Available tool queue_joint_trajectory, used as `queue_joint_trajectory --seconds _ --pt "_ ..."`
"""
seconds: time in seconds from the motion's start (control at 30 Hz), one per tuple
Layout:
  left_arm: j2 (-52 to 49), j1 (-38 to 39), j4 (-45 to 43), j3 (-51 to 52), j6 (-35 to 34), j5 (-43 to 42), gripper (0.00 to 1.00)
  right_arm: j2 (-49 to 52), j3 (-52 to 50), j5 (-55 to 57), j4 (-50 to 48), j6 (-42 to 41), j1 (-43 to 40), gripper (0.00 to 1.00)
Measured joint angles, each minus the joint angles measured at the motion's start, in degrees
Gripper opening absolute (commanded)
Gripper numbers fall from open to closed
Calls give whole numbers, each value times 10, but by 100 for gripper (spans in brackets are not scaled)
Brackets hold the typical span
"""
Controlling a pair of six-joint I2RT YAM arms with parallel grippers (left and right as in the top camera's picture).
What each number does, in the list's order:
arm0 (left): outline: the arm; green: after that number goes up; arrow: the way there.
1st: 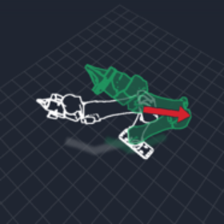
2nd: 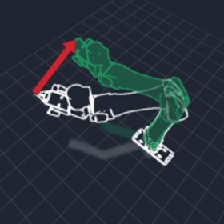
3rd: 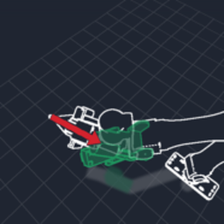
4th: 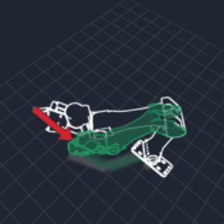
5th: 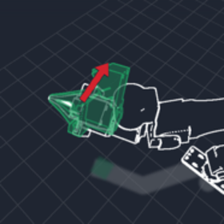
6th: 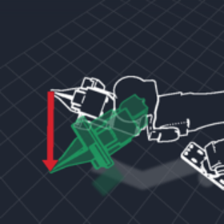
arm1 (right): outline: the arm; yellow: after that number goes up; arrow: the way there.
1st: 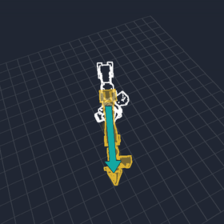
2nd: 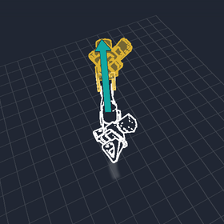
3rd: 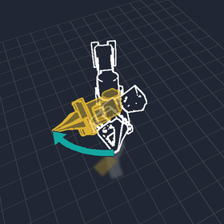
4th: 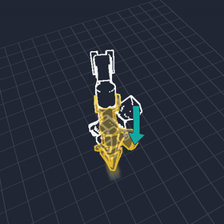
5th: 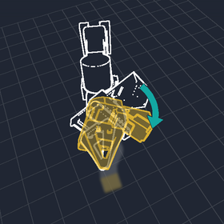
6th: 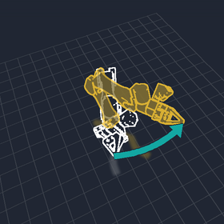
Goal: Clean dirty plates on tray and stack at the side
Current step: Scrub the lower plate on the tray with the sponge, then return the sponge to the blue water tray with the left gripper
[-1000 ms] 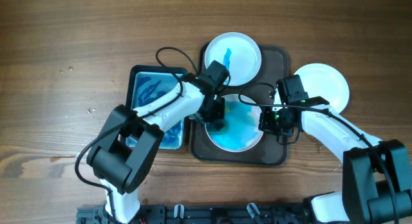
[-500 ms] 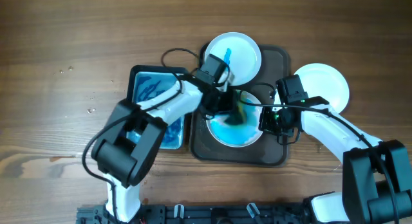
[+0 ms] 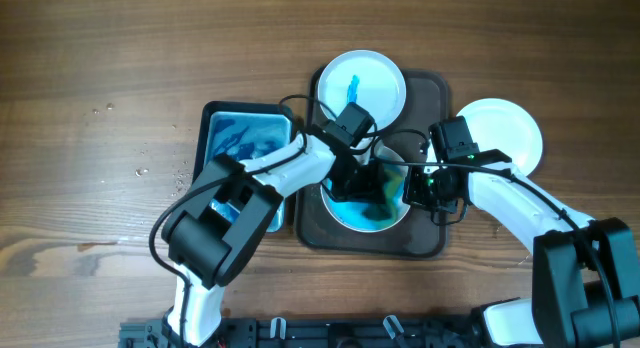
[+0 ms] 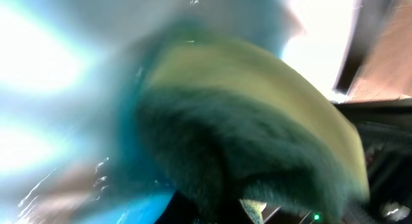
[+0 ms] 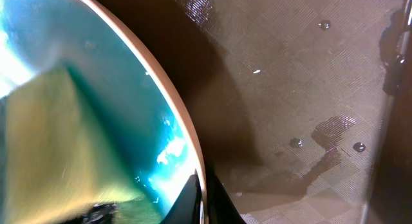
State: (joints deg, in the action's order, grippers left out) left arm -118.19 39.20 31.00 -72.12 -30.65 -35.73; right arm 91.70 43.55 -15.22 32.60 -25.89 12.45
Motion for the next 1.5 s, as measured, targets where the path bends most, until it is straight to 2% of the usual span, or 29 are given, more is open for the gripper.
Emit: queue_joint_trajectory --seconds 0.23,0.43,0.63,0.8,1.03,1.3,1.5 --pt "21 -45 139 -10 4 81 4 0 0 0 0 0 0 4" --pt "38 -81 158 -9 5 149 4 0 0 -2 -1 0 0 4" --pt "42 -81 101 -3 10 159 4 0 0 -1 0 -1 1 4" --pt "41 -73 14 6 -4 146 4 -1 0 5 0 -3 -4 4" --pt "25 -18 -88 7 -43 141 4 -1 1 12 1 0 -5 4" --pt "2 8 -146 6 -74 86 4 -3 1 19 2 2 -7 4" --pt "-18 11 -183 6 -78 5 4 -3 1 20 3 2 -7 4"
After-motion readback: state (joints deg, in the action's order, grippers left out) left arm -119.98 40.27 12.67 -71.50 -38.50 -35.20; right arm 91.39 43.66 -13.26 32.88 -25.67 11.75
